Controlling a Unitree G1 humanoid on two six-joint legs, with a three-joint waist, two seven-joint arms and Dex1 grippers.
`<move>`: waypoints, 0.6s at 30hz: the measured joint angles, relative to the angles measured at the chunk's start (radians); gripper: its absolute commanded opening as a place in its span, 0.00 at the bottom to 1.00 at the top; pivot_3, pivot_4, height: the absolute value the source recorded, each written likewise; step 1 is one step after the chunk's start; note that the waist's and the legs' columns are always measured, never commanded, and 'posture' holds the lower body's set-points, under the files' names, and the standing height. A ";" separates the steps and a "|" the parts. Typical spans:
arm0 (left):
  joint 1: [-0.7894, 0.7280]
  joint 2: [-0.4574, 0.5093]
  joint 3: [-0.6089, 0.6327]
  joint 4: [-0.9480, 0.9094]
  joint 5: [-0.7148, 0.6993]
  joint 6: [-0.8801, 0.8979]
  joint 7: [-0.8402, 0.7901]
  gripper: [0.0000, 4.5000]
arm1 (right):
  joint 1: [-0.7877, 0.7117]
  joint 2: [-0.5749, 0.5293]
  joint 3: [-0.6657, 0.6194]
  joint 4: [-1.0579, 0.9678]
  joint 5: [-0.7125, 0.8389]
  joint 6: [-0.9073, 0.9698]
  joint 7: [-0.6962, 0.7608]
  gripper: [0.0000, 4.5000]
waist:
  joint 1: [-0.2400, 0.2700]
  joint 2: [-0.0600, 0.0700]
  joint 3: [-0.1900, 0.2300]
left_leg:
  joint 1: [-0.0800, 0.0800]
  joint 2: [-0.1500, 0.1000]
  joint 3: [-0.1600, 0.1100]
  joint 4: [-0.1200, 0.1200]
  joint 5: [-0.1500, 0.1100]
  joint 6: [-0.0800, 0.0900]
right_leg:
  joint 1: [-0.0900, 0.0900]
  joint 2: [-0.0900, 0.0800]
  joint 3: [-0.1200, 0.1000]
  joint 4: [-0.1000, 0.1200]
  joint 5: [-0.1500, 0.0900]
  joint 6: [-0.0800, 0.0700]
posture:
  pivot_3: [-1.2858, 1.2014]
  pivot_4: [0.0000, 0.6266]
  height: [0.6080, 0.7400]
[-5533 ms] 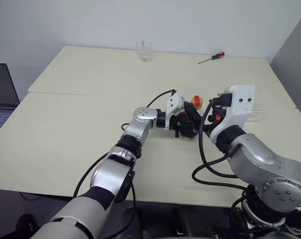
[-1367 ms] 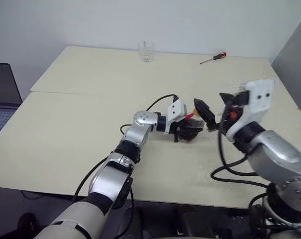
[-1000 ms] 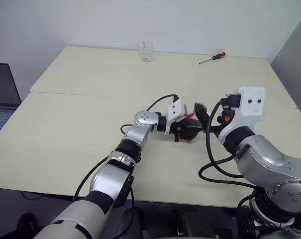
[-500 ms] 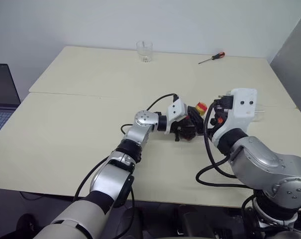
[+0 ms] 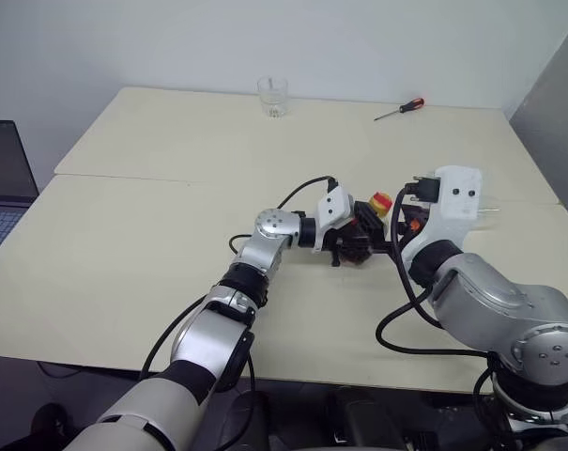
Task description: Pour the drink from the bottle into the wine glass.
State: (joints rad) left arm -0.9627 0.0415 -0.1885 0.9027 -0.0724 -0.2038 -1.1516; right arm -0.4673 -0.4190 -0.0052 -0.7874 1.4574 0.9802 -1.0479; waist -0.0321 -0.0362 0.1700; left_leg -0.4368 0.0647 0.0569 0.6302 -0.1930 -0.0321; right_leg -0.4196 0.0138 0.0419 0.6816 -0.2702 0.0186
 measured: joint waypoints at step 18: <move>0.000 0.007 0.000 -0.006 0.000 0.000 0.004 0.22 | -0.035 -0.043 0.043 0.041 -0.014 -0.066 0.021 0.60 | 0.000 0.000 0.000 | 0.000 0.000 0.000 0.000 0.000 0.000 | 0.000 0.000 0.000 0.000 0.000 0.000 | 0.52 0.24 1.00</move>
State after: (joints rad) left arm -0.9624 0.0481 -0.1886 0.8962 -0.0723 -0.2037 -1.1472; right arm -0.5022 -0.4618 0.0377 -0.7462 1.4434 0.9143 -1.0270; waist -0.0319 -0.0362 0.1700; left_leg -0.4369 0.0648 0.0571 0.6301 -0.1930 -0.0320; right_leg -0.4197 0.0138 0.0422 0.6815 -0.2702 0.0186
